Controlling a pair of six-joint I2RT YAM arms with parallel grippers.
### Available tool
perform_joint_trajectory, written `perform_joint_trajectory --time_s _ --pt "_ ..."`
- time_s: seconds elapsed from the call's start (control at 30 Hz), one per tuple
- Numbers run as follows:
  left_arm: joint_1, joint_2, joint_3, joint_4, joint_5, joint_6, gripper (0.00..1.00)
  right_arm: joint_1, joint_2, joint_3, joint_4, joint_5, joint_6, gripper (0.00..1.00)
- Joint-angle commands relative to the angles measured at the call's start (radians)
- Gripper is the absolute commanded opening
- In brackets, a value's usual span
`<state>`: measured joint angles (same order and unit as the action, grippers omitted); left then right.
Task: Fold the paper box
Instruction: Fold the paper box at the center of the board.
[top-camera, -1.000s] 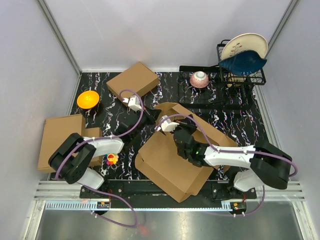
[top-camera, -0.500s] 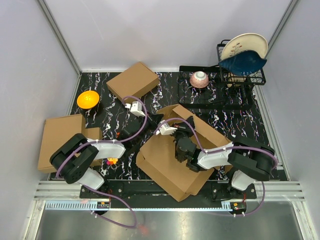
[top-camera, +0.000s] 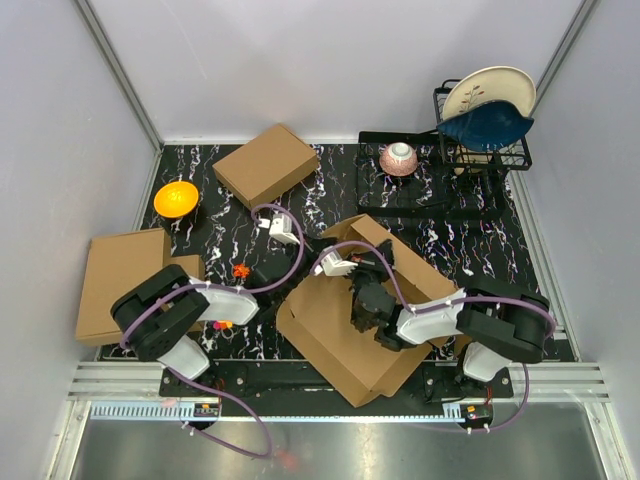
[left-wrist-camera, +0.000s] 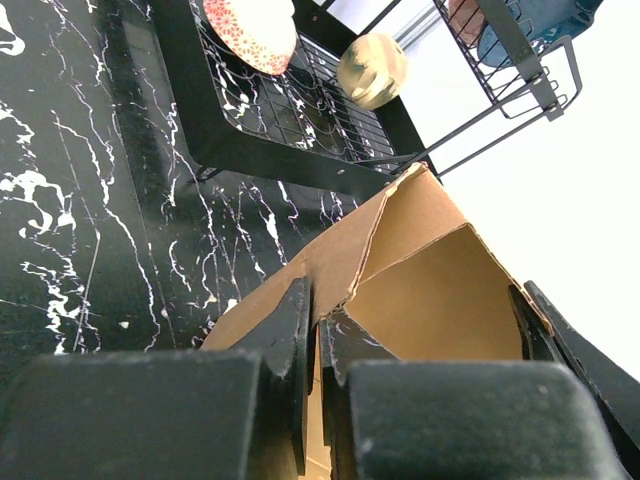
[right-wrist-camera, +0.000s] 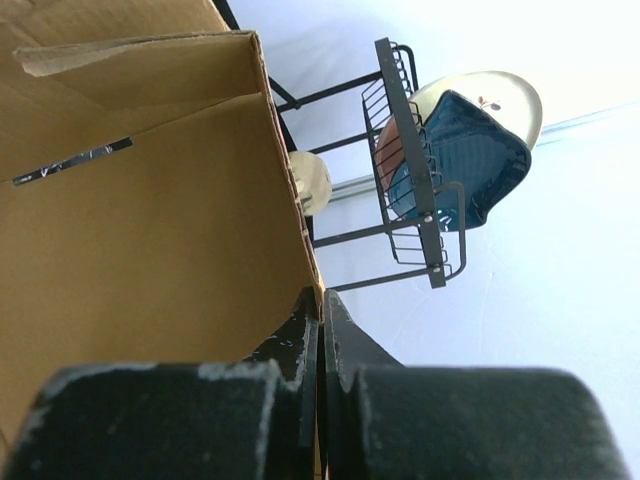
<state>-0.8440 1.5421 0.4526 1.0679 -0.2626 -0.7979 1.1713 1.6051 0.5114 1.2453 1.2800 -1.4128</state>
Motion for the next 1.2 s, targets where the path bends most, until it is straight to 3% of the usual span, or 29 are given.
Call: perform_joint_trajectory --time_s 0.0,0.23,0.53,0.83,1.17 --pt "-0.05 0.041 0.0 0.124 0.036 -0.078 0.04 0.056 -0.065 -0.008 0.028 -0.045 0.089 0.0" --pt "-0.089 0.139 0.018 0.193 0.034 -0.078 0.08 0.082 -0.142 -0.011 -0.223 -0.018 0.302 0.0" --pt "-0.144 0.128 0.04 0.193 0.045 0.002 0.17 0.083 -0.235 0.016 -0.555 -0.047 0.561 0.0" --pt "-0.188 0.082 0.024 0.139 0.04 0.085 0.34 0.085 -0.247 0.021 -0.616 -0.054 0.615 0.0" --pt "-0.187 -0.046 -0.051 0.047 0.003 0.164 0.44 0.083 -0.254 0.024 -0.646 -0.065 0.638 0.0"
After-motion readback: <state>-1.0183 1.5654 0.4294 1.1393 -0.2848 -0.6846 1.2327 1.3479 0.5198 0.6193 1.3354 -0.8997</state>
